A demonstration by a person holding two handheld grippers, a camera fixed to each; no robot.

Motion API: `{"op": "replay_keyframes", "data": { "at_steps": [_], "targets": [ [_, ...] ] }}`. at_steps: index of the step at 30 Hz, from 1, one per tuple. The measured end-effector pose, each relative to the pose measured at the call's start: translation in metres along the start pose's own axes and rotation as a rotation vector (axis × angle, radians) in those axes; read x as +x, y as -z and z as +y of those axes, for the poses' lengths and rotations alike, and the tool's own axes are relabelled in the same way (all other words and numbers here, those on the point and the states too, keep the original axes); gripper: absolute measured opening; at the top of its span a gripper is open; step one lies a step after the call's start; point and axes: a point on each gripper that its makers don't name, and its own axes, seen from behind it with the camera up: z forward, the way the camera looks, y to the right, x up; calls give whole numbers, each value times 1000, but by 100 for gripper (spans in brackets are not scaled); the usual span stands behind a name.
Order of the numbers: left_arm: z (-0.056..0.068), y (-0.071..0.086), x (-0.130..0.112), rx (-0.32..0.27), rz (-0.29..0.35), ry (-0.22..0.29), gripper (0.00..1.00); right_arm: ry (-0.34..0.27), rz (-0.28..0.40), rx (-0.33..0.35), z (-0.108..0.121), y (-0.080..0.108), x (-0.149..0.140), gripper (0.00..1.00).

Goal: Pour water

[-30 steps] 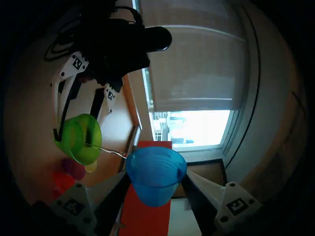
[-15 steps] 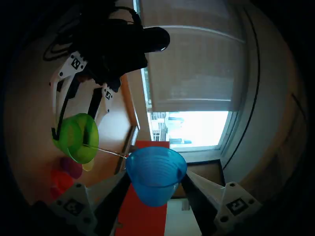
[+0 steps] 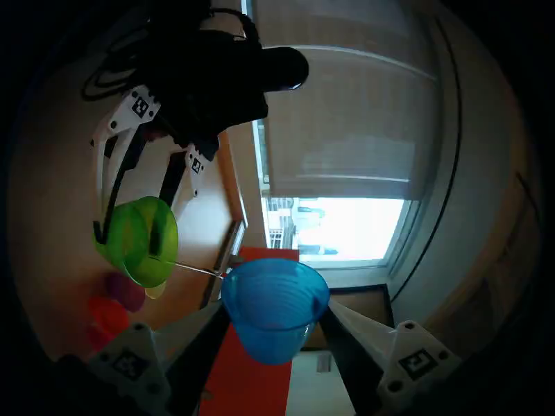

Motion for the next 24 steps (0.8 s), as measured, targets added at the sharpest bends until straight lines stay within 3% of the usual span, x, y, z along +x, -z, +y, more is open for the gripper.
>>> {"op": "replay_keyframes", "data": {
  "at_steps": [24],
  "targets": [
    [0, 0, 0, 2, 1, -1, 82, 28, 4, 4, -1, -1, 3, 88]
  ]
}}
